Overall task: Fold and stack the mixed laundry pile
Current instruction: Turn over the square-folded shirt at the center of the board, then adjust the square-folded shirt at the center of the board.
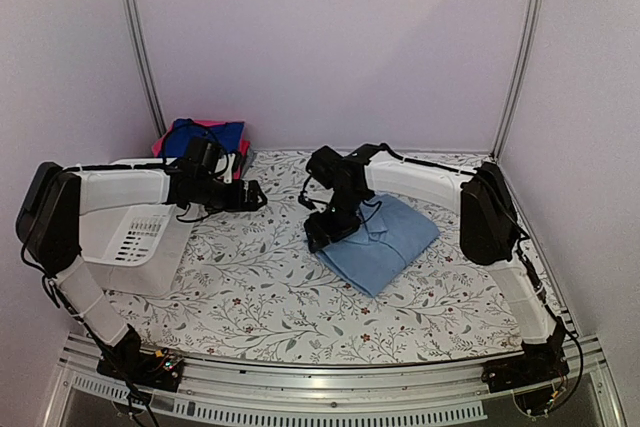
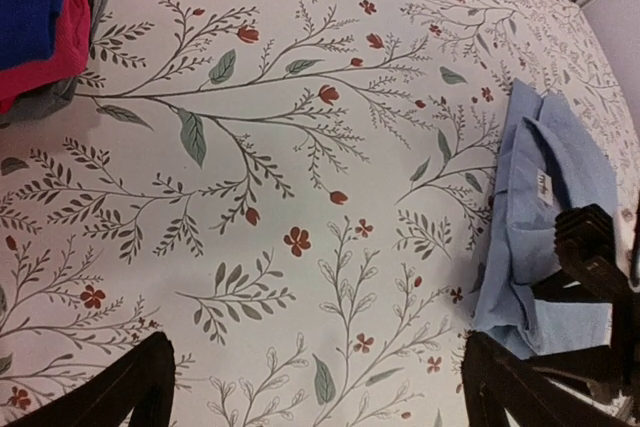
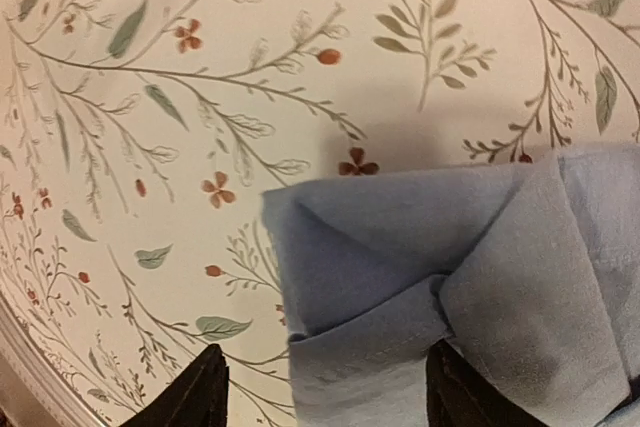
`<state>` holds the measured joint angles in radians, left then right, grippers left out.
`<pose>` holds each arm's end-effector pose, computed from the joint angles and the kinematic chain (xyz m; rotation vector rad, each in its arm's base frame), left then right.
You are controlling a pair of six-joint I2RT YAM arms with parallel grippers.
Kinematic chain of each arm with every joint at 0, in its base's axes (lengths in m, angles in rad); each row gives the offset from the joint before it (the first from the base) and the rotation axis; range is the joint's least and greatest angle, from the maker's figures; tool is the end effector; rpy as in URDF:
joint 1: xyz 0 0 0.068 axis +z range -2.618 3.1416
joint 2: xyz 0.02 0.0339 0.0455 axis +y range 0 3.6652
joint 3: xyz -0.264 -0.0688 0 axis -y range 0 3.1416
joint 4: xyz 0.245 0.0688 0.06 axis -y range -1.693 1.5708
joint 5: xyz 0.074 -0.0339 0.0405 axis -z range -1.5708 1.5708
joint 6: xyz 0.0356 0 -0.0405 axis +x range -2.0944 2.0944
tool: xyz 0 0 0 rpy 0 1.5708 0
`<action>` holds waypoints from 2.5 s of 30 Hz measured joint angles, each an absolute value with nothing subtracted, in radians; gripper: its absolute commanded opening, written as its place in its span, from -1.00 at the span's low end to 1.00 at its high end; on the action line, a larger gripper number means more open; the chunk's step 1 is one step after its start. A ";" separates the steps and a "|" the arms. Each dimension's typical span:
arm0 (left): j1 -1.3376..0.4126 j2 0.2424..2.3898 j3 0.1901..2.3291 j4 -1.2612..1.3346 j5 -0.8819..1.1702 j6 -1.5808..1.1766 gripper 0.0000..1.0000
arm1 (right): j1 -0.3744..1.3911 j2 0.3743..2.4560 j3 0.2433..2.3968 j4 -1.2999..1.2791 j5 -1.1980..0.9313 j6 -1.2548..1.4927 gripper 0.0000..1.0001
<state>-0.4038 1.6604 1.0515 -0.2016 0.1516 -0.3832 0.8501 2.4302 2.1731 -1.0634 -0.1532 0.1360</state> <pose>0.3236 -0.1441 0.2064 0.0992 2.4391 -0.5450 0.3254 0.3787 0.1758 -1.0649 2.7727 0.3776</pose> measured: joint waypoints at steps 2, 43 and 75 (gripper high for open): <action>-0.404 1.660 1.052 -0.202 0.163 -0.395 0.99 | 0.842 2.407 2.165 -1.021 -0.238 0.149 0.54; -0.685 1.807 1.251 -0.339 0.175 -0.465 0.99 | 0.570 1.825 1.147 -0.522 -0.761 0.318 0.55; -0.577 2.011 1.300 -0.233 0.505 -0.478 -0.57 | 0.328 1.929 1.221 -0.514 -0.516 0.215 0.15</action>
